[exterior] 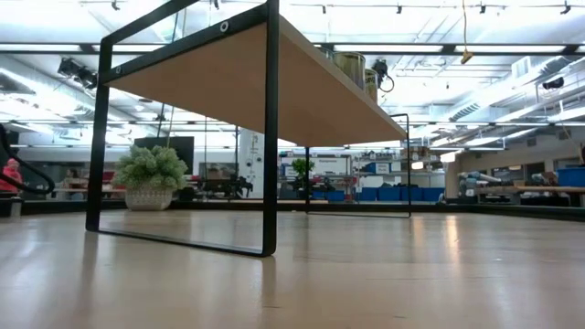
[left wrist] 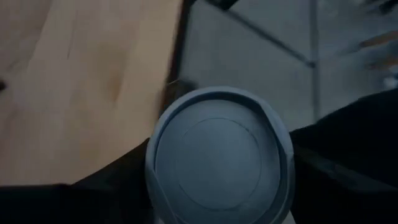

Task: Pick and place cans onto a shelf
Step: Put the canned tuna on the shelf

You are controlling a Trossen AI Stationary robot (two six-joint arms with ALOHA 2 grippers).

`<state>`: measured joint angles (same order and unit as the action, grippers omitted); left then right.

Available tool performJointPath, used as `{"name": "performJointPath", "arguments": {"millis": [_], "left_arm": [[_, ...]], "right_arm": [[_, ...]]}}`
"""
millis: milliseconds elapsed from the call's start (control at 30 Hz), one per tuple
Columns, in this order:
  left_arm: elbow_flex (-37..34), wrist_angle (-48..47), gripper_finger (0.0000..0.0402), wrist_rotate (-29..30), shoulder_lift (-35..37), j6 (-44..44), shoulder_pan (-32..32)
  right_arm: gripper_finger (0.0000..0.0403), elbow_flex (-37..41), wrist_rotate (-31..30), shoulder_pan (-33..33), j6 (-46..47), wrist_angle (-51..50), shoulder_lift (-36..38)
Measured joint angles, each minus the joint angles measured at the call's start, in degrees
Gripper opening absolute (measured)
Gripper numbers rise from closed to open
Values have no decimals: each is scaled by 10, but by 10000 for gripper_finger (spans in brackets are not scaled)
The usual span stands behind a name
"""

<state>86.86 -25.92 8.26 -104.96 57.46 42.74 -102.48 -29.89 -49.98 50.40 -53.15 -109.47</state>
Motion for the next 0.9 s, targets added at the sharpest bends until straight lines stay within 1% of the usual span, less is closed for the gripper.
{"name": "performJointPath", "arguments": {"millis": [67, 133, 233, 300, 333, 400, 433, 567, 633, 733, 900], "left_arm": [[34, -18, 285, -3, 16, -4, -6], [75, -42, 285, 9, 28, -16, -20], [147, -156, 286, 67, 30, -43, -48], [173, -232, 286, 115, 29, -52, -73], [178, -254, 286, 135, 29, -49, -88], [179, -298, 287, 161, 28, -26, -121], [178, -319, 287, 163, 27, -18, -138], [151, -331, 288, 151, 22, -11, -195], [127, -325, 289, 131, 21, -11, -215], [93, -314, 289, 107, 21, -6, -230], [54, -297, 290, 131, 21, 2, -226]], "right_arm": [[284, 0, 0, -1, 0, -11, 0], [284, 0, -5, -1, 0, -15, 0], [284, 0, -29, -1, -6, -15, 0], [284, 0, -45, -1, -6, -19, 0], [284, 0, -50, -1, -5, -23, 0], [284, 0, -52, 0, -4, -34, 0], [284, 0, -52, 2, -4, -39, 0], [284, 0, -56, 3, 19, -73, 7], [284, 0, -61, 3, 33, -92, 14], [284, 0, -72, 2, 52, -114, 28], [284, 0, -92, -3, 71, -126, 45]]}}
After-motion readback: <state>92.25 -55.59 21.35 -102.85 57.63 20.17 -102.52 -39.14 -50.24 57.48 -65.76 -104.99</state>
